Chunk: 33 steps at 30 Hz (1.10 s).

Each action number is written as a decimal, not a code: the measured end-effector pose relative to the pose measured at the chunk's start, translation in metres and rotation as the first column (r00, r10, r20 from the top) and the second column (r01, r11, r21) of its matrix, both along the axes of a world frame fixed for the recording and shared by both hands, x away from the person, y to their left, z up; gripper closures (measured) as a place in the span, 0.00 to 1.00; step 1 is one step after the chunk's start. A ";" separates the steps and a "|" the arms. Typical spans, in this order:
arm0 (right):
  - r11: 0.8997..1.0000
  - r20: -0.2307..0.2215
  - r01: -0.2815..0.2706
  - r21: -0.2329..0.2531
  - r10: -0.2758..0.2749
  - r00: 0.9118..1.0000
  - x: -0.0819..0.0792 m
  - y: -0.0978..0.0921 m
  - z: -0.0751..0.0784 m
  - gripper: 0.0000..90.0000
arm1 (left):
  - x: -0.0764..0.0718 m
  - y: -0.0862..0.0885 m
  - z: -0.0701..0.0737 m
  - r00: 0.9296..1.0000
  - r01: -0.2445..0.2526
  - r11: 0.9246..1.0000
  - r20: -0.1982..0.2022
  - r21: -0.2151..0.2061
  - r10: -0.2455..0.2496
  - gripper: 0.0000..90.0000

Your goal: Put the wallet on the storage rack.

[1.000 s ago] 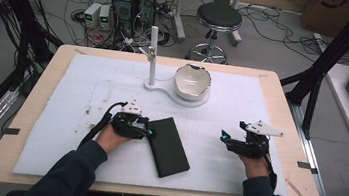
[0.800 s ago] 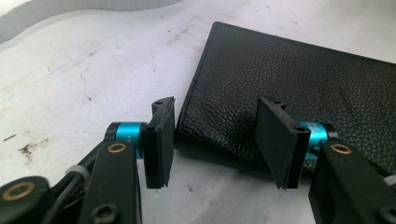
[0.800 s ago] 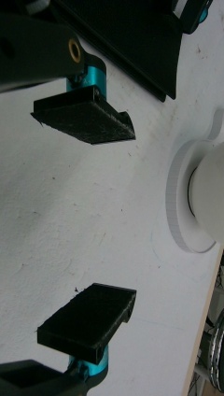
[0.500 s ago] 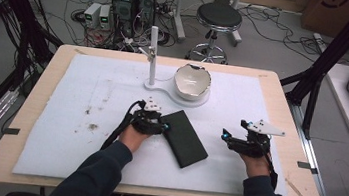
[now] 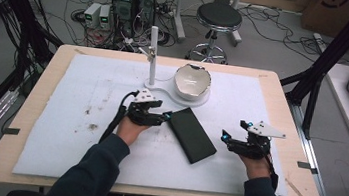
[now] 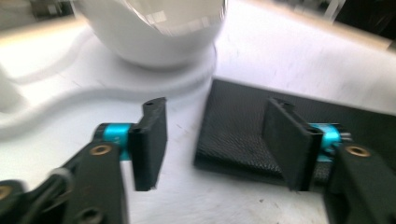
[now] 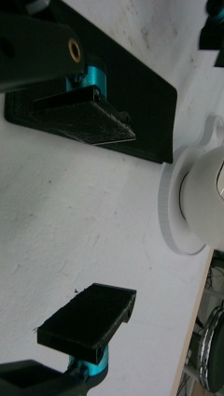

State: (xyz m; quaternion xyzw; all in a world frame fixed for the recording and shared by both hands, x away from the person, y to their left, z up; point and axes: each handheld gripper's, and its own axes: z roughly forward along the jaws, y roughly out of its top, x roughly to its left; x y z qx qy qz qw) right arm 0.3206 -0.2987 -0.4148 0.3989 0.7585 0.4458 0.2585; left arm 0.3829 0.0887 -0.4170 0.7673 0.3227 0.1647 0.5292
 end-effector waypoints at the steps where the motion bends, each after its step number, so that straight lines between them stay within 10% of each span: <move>1: 1.000 0.013 -0.008 -0.006 0.008 1.000 -0.001 0.002 0.000 0.23 | -0.001 0.007 0.002 1.000 -0.003 1.000 0.011 -0.011 0.003 0.37; 5: 0.999 0.021 -0.053 -0.014 0.053 0.998 -0.004 0.016 0.000 0.23 | -0.009 0.046 0.013 0.997 -0.040 0.996 0.063 -0.073 0.045 0.28; 12: 0.988 -0.008 -0.152 -0.033 0.152 0.988 -0.011 0.048 -0.004 0.23 | -0.024 0.097 0.017 0.986 -0.118 0.992 0.114 -0.051 0.123 0.27; 27: 0.967 -0.090 -0.232 -0.108 0.223 0.971 -0.019 0.102 -0.027 0.23 | -0.027 0.134 0.019 0.965 -0.208 0.976 0.149 -0.064 0.216 0.27; 33: 0.937 -0.106 -0.260 -0.235 0.242 0.965 -0.022 0.123 -0.036 0.21 | -0.028 0.140 0.017 0.963 -0.224 0.973 0.140 -0.062 0.230 0.27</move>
